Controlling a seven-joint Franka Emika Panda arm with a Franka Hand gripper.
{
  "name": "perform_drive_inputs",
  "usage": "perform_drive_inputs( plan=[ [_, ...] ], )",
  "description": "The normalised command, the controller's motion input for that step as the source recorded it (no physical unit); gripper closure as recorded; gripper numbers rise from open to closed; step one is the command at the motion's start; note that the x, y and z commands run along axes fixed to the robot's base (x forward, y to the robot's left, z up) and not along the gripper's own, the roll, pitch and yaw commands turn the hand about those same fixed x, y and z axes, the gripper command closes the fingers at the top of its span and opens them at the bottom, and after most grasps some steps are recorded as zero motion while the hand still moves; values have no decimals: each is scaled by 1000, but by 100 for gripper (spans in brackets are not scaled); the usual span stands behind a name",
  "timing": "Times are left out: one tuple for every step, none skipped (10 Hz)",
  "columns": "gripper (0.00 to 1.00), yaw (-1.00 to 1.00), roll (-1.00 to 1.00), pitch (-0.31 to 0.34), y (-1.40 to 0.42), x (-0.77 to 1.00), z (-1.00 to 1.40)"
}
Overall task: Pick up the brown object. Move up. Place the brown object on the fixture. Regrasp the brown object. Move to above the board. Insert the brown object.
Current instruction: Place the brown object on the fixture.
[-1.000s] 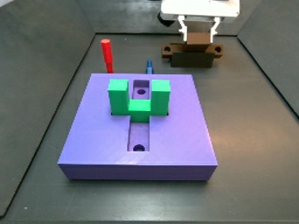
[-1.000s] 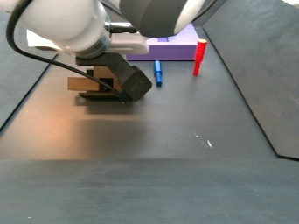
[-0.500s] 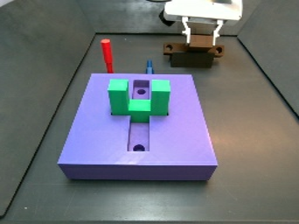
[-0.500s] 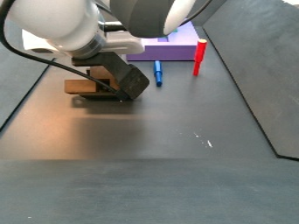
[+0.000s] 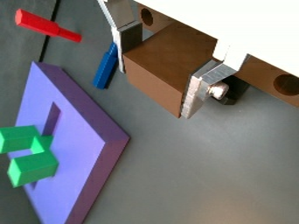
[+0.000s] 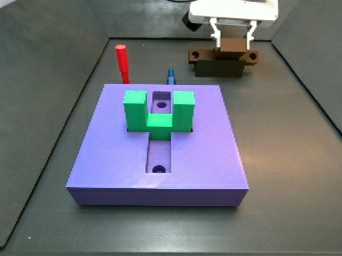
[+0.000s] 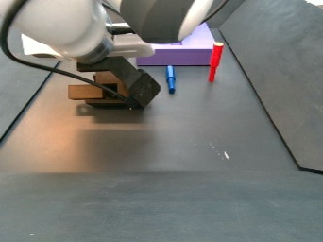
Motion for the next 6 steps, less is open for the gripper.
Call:
perform_drive_inputs(
  plan=[
    [100,-77,-574,0,83,217,0],
    [100,-69,-529,0,77,177,0],
    [100,-57,-351,0,97,183,0],
    [100,-74,-300,0,131,160,-11],
    [100,-97,-283,0,151,163,-26],
    [100,-94,-240,0,163,129,-49]
  ],
)
